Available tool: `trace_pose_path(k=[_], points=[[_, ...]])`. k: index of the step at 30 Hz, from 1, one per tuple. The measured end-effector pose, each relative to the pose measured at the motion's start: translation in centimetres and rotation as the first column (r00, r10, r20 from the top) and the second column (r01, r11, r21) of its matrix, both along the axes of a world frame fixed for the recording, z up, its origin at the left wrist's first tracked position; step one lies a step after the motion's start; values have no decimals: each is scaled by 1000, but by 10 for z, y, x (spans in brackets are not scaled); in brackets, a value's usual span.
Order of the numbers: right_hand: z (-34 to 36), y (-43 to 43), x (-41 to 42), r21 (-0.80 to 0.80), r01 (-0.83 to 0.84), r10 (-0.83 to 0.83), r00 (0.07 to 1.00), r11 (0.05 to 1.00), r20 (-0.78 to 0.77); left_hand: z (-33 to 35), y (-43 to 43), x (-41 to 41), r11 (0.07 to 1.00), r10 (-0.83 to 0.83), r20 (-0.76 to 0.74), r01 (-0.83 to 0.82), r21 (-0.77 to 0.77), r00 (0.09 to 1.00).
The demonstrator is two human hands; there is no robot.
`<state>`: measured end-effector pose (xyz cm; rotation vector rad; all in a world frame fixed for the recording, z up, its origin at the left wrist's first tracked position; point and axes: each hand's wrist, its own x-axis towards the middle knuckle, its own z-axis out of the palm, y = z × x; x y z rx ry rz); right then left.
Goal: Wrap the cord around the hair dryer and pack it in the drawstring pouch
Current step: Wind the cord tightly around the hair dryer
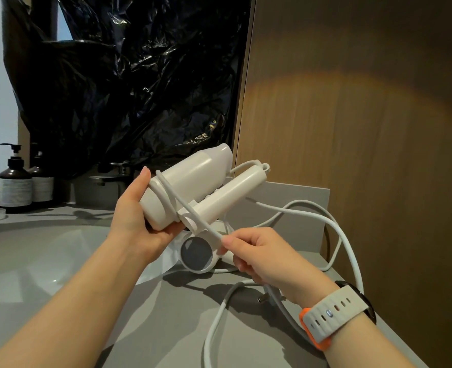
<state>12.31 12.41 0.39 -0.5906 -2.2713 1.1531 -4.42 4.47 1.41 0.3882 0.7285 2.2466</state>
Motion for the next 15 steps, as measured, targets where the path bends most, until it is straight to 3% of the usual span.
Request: trace_pose_path(k=[9,15], points=[[-3,10,5,39,123,-124,992,992,15,0,-3,4,998,-54,-53,55,13,997],[5,14,13,-52,73,-78,990,996,-117,1,-4,-2,995,-57,89,50,85,994]])
